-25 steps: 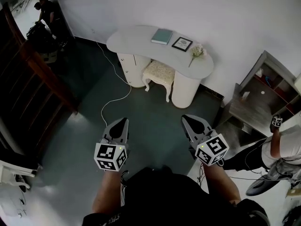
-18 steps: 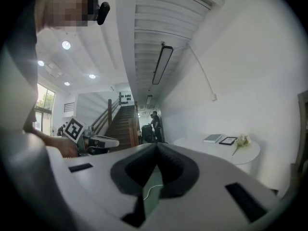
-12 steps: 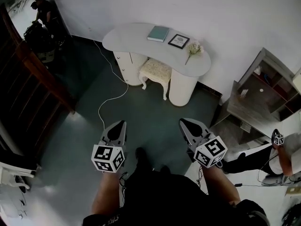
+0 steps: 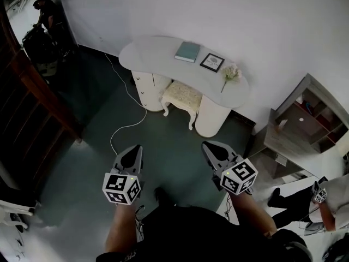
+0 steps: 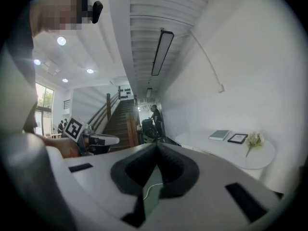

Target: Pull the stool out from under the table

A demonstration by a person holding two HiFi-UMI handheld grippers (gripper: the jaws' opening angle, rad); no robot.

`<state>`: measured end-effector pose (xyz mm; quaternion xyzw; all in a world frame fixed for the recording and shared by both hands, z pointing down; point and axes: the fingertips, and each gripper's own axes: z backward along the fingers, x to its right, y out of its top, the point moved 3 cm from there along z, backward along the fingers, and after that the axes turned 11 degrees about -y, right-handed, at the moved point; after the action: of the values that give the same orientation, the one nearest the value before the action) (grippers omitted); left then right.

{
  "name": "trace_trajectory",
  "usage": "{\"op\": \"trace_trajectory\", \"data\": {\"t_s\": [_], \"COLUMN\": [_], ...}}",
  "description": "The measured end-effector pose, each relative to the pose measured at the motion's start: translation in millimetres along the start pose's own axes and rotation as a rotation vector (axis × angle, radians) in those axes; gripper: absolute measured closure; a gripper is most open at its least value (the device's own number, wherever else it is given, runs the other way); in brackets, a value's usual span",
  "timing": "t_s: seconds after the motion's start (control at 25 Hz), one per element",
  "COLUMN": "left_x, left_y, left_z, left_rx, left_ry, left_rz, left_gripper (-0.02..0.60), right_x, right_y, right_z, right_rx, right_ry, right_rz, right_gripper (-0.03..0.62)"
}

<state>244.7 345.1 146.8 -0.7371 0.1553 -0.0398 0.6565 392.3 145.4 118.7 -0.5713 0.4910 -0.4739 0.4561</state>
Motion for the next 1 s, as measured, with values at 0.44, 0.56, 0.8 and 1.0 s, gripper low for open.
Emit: {"op": "trace_trajectory", "data": {"t_s": [0.44,0.56,0.8,1.0], "left_x": [-125,-141,-164,-178], "left_y": [6,6,0,-5], "left_z": [-3,-3,-9,-32], "left_rx": [-0.008,-0.014,-0.043,-0.075], "left_ry": [0.011,-0.004,-0.023,-0.041], "left_rz": [0.050,0.054,0.069,0.080], "left_gripper": [0.572,0.572,0.572,0.572], "right_x": [-34,-39,-38,-24], "right_y": [15,18,8,-1], "right_z": [-126,-140,-160,-184], "right_rx": [-0.042,-0.042,-0.063,-0.075], "right_ry": [0.010,-0.007,-0.034,-0.037], "right_rz": [-0.003,-0.011,-0.034,-0.062], "right_gripper": [0.589,0.589,0.589,0.589]}}
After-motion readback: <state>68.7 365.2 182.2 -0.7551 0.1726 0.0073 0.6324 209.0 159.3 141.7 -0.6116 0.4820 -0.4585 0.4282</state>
